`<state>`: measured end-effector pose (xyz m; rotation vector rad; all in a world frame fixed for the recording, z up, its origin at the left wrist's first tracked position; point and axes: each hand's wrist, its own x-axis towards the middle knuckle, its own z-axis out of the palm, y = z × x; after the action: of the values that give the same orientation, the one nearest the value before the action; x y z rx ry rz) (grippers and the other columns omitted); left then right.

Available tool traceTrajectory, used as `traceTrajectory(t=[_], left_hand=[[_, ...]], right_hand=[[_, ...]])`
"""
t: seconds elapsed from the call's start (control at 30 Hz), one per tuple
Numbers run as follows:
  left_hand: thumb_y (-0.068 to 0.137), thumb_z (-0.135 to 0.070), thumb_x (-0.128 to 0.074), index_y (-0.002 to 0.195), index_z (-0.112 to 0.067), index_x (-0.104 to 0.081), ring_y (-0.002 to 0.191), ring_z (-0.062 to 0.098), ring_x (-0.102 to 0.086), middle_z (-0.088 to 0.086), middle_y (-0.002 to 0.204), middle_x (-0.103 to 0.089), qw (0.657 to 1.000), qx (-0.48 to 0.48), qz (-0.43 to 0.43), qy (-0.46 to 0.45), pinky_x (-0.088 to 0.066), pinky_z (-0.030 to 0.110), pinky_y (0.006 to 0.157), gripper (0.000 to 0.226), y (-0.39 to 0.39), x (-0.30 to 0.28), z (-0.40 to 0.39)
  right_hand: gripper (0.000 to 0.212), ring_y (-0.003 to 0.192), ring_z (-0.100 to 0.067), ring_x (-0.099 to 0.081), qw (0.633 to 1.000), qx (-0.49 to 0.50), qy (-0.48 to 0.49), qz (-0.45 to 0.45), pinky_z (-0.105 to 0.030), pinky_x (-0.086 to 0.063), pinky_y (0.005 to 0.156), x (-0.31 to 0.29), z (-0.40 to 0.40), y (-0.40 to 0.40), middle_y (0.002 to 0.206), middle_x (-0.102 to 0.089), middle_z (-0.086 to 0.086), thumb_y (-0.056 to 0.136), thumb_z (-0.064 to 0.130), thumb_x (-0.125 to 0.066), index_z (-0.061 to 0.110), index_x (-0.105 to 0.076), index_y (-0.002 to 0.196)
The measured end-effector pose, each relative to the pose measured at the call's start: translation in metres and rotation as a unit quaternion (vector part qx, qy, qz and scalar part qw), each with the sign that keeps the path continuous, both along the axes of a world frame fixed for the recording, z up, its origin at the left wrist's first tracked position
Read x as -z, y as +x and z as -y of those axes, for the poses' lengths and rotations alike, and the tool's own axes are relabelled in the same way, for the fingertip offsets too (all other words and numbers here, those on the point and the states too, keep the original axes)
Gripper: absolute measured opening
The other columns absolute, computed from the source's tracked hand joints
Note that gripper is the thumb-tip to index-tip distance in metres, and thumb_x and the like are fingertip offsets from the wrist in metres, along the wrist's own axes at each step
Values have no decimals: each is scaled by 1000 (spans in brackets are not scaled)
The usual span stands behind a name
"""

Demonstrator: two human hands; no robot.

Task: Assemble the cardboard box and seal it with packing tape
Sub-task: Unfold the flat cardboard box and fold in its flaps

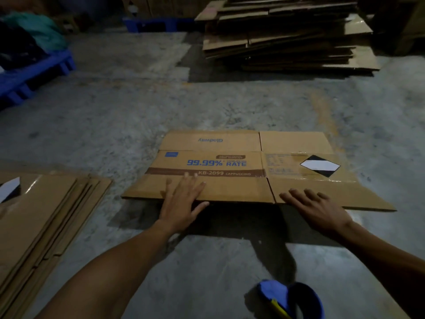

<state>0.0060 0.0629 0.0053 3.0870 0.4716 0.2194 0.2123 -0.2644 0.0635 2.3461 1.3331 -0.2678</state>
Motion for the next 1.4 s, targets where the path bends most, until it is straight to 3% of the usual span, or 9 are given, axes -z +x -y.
traceTrajectory(t=[0.1, 0.2, 0.37, 0.57, 0.73, 0.83, 0.97, 1.17, 1.4], left_hand=[[80, -78, -40, 155, -31, -3, 150, 30, 12, 5, 164, 10, 983, -132, 117, -56, 26, 52, 110, 96, 4, -20, 7], [69, -77, -59, 155, -28, 2, 147, 31, 20, 13, 161, 20, 918, -242, 249, -191, 11, 52, 113, 117, 8, -37, 15], [54, -68, -79, 147, -42, 22, 150, 31, -9, 11, 164, 3, 680, -319, 320, -578, -17, 52, 118, 140, 26, -64, 15], [89, 7, -51, 147, -47, 19, 142, 31, -34, 14, 163, -6, 559, -252, 391, -686, -35, 54, 111, 105, 50, -110, 17], [84, 13, -45, 147, -49, 16, 139, 28, -38, 9, 163, -13, 589, -214, 399, -669, -36, 56, 109, 107, 60, -138, 27], [88, 15, -44, 147, -51, 12, 134, 23, -44, 9, 163, -11, 645, -185, 375, -640, -43, 51, 105, 105, 60, -156, 33], [91, 11, -45, 148, -51, 7, 67, -5, -63, 12, 161, -21, 700, -140, 362, -599, -52, 45, 86, 99, 65, -176, 31], [91, 13, -41, 155, -34, -6, 91, 14, -60, 11, 158, -27, 776, -218, 330, -491, -48, 21, 56, 87, 64, -231, 40], [89, 1, -50, 147, -28, -35, 117, 31, -57, 9, 139, -52, 872, -228, 236, -364, -53, 47, 93, 66, 61, -303, 17]], right_hand=[[85, 144, -28, -22, 999, 9, 52, 13, -42, -30, 113, -25, -4, 2, 163, -2, -4, 96, 16, -46, 34, 21, 145], [71, 137, -26, -37, 995, 15, 101, 12, -38, -43, 103, -48, -11, -2, 161, -14, -2, 98, 13, -39, 34, 1, 152], [71, 107, -27, -61, 991, 15, 126, 43, -34, -54, 67, -72, -26, -12, 157, -29, 1, 95, 7, -36, 39, -6, 151], [75, 100, -26, -64, 985, -16, 163, 50, -32, -43, 62, -93, -23, -23, 157, -29, 8, 97, 12, -27, 57, 11, 143], [87, 143, -25, -28, 980, -77, 180, 21, -40, -36, 109, -96, 27, -17, 160, -6, 10, 97, 19, -40, 60, 25, 136], [88, 139, -27, -36, 984, -49, 171, 34, -35, -42, 102, -85, 62, -15, 161, 3, 3, 97, 30, -42, 53, 32, 136], [92, 105, -18, -62, 970, 74, 226, 57, -22, -54, 74, -108, 71, -11, 162, -9, -1, 94, 45, -48, 56, 35, 132], [69, 89, -30, -64, 892, 165, 411, 92, -34, -54, 67, -178, 57, 3, 127, -58, -18, 97, 38, -41, 62, 7, 140], [64, 73, -23, -54, 868, 237, 425, 98, -34, -43, 57, -264, 30, 29, 102, -57, -15, 99, 23, -39, 51, -7, 147]])
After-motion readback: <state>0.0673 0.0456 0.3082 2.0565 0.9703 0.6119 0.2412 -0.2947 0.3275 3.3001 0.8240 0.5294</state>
